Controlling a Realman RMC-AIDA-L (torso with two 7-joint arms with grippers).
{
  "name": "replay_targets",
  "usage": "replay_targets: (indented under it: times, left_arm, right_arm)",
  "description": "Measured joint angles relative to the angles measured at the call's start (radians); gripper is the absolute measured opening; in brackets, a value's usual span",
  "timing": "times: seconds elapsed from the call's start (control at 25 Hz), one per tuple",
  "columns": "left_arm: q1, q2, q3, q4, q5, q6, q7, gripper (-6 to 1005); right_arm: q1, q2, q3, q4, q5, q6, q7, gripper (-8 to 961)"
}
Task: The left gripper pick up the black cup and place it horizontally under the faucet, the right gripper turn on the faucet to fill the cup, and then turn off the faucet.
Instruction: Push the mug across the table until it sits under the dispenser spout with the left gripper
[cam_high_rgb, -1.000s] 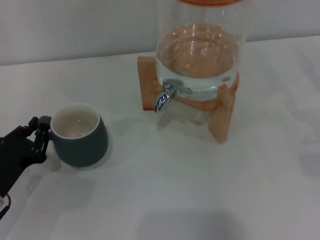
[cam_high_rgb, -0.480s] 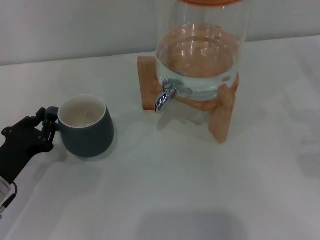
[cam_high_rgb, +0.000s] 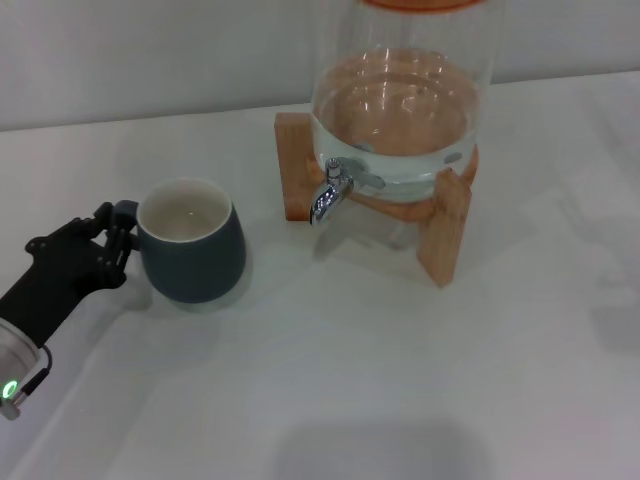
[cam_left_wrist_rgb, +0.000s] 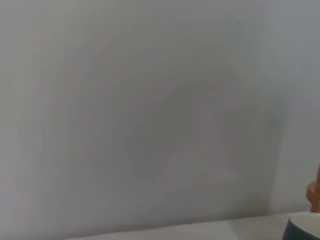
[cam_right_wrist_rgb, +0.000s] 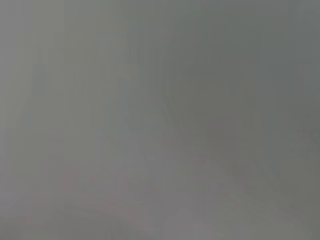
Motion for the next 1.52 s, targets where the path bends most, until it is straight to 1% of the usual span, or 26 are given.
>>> replay_targets:
  times: [0.48,1.24,1.52]
  left_arm:
    - [-0.054,-0.001,0.0,-0.026,0.036,0.031,-0.009,189]
    - [-0.133,-0.001,0.0,-0.038,0.154,0.105,-0.086,189]
    - [-0.17,-0.005,0.0,-0.052,0.183,0.118,-0.087,188]
  right_arm:
    - [0.001,0.0,0.0,0.0,0.0,0.013,0.003,809]
    - [0.008,0.0,-0.002,0.0,-0.003,0.015,0.001,809]
    - [0.008,0.0,-0.002,0.0,-0.003,0.014,-0.001,809]
